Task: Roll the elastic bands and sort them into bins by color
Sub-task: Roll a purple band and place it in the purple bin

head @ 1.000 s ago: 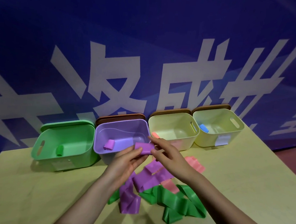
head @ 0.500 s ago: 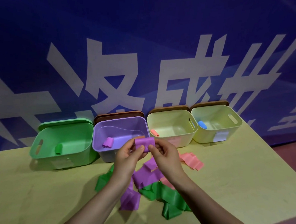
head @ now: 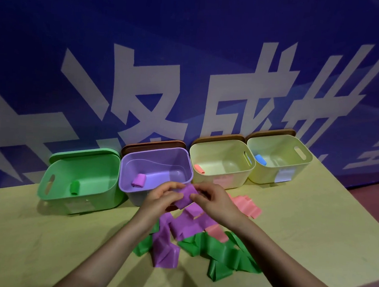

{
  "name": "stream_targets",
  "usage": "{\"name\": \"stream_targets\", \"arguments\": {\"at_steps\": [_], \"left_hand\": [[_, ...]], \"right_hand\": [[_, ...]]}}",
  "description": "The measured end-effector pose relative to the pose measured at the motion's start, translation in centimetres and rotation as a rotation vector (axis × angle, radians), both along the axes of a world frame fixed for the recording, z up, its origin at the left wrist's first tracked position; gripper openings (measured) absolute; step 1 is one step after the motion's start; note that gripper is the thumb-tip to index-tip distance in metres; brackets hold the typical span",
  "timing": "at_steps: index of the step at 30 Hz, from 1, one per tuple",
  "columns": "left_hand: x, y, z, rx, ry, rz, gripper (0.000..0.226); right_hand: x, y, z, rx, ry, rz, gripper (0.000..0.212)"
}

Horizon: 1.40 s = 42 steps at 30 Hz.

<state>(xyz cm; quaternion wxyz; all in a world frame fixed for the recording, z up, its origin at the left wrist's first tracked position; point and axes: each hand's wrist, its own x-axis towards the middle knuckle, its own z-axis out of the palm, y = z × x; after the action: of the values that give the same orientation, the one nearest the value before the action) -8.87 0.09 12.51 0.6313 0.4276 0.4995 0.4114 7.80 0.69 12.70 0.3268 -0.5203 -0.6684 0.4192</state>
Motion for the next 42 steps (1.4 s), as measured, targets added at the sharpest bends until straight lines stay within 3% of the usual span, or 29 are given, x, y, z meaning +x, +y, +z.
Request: {"name": "stream_targets", "arguments": {"at_steps": [3,9,15,20,25,34,38,42], "left_hand": [[-0.6,0.6,-0.1,0.024,0.059,-0.014,0.013],[-0.8,1.2,-0.5,-0.01,-0.091,0.146,0.012],[-0.9,1.7,-1.0,-0.036,-0.253,0.269,0.012],[-1.4,2.4,-1.6,-0.064,-0.305,0.309,0.014],[-1.9,3.2,-2.6,-0.046,-0.345,0.355,0.014],[-3.7,5.3,-3.8,0.059,-0.077,0.339,0.017],[-5.2,6.3,-4.2,0.047,0.079,0.332,0.015],[-6.8,7.1,-2.5,0.132,0.208,0.189,0.027]], "right_hand": [[-0.2,1.0,-0.1,0.003,-0.049,0.0,0.018],[-1.7,2.1,0.0,-0.205,0.362,-0.239,0.031],[-3.7,2.6,-0.5,-0.216,0.359,-0.185,0.008],[-5.1,4.2,-1.4,-0.232,0.39,-0.252,0.02],[-7.5,6.2,-2.3,-0.401,0.65,-0.316,0.033],[-10.2,7.8,-3.3,-0.517,0.81,-0.388,0.029],[-9.9,8.0,-3.3,-0.507,0.647,-0.375,0.017],[-8.1,7.2,-3.3,-0.339,0.442,-0.134,0.018]]}}
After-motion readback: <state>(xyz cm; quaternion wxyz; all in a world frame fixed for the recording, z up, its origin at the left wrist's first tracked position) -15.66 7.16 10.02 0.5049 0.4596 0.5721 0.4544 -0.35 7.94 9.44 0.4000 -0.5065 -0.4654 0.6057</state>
